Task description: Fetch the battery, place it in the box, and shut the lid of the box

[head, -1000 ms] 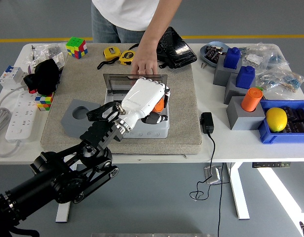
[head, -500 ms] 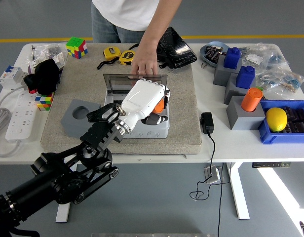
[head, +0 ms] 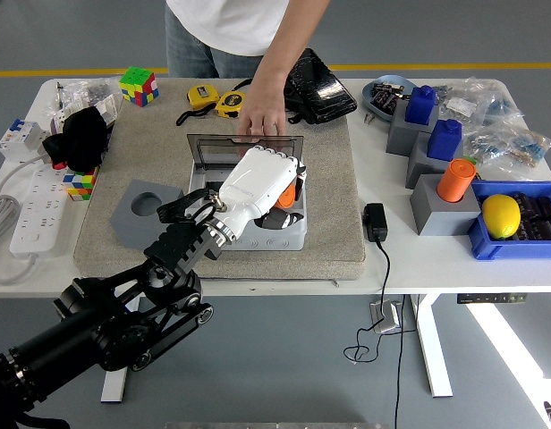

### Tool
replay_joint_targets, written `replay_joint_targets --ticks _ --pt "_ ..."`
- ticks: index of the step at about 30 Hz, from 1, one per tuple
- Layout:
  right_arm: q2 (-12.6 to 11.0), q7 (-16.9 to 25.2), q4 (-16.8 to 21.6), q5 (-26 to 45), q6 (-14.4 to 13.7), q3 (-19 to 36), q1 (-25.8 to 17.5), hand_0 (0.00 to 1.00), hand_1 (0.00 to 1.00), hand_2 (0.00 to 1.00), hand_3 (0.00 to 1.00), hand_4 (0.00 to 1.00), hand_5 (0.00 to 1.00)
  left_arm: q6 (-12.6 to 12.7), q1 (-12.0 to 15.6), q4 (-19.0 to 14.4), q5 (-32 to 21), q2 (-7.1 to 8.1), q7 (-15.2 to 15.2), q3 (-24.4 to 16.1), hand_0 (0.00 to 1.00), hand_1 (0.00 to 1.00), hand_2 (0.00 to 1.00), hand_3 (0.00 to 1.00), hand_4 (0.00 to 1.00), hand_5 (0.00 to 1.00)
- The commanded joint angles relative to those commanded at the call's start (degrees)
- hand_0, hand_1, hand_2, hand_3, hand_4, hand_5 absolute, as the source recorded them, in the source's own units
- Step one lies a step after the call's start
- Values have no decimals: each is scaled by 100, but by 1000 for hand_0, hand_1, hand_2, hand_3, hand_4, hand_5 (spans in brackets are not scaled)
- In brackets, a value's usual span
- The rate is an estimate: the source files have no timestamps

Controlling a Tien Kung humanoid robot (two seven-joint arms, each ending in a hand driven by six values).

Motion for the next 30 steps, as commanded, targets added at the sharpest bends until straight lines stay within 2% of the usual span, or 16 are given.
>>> replay_joint_targets --ticks 12,13,18,19,24,25,30 --pt "13 4 0 11 1 -13 0 822 774 759 792 998 998 -88 9 -6 0 26 -4 -27 42 26 75 66 783 58" --pt "12 3 0 16 1 -17 1 822 772 759 792 998 998 -111 8 -3 0 28 -5 -30 96 80 125 126 906 193" --pt "2 -3 0 5 -2 4 8 822 772 759 792 998 998 -182 0 1 0 39 -30 -54 96 80 125 126 906 193" --pt "3 -1 0 11 -1 1 5 822 773 758 793 998 998 -215 -1 -1 0 43 -43 -59 221 271 263 269 988 237" --pt "11 5 0 18 4 -5 5 822 773 758 793 998 998 -270 -5 -14 0 52 -76 -78 221 271 263 269 988 237" --pt "12 8 0 22 4 -9 6 822 773 758 793 998 998 -292 -5 -19 0 53 -86 -91 467 648 585 548 998 312" --pt "11 9 0 31 6 -15 11 822 773 758 793 998 998 -341 -8 -50 0 64 -129 -125 467 648 585 548 998 312"
